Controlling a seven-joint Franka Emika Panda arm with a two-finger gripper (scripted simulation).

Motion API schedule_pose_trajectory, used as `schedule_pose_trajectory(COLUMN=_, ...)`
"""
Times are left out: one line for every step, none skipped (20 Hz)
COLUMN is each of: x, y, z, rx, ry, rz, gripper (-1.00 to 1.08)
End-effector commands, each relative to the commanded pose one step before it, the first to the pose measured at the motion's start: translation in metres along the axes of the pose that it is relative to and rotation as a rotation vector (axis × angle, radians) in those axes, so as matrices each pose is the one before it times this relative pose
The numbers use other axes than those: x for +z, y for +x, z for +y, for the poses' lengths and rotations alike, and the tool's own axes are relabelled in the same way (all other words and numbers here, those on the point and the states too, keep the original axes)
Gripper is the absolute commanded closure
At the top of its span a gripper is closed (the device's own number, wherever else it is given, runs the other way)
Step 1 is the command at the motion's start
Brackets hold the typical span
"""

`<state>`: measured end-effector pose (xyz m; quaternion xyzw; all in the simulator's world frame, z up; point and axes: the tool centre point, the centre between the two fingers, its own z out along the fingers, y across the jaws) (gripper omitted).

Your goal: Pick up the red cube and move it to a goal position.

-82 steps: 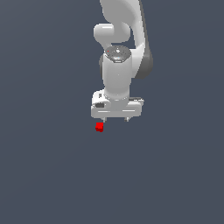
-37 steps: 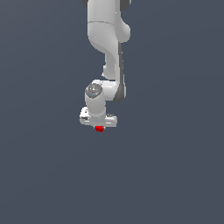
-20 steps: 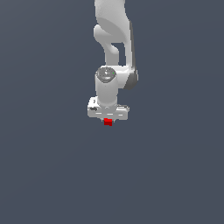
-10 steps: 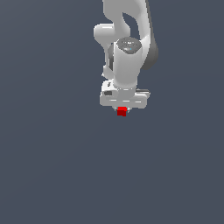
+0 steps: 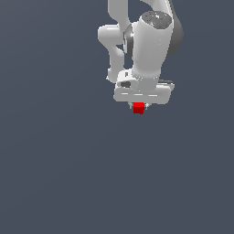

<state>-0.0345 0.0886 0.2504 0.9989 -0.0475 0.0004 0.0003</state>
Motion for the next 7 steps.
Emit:
schedule_pose_trajectory(x=-0.00709, y=0.00051, z=-0.00483, rx=0.00095, ry=-0.00014, rz=-0.00074, gripper=1.08)
schedule_pose_trajectory(x=-0.00148, y=0.00024, z=-0.00114, rx=0.0, ry=0.0, rz=0.0, gripper=1.08)
schedule_pose_trajectory(x=-0.00093, y=0.00026, z=-0.00075, rx=0.0, ry=0.0, rz=0.0, gripper=1.08)
schedule_pose_trajectory(x=-0.0004, y=0.00028, z=-0.00027, rx=-0.00013, ry=0.00067, rz=-0.00012, gripper=1.08)
schedule_pose_trajectory(x=0.00017, y=0.00028, z=0.00001, rx=0.0, ry=0.0, rz=0.0, gripper=1.08)
schedule_pose_trajectory(x=0.00064, y=0.00026, z=0.00035, rx=0.0, ry=0.0, rz=0.0, gripper=1.08)
schedule_pose_trajectory(x=0.00029, y=0.00008, z=0.00018, rx=0.0, ry=0.0, rz=0.0, gripper=1.08)
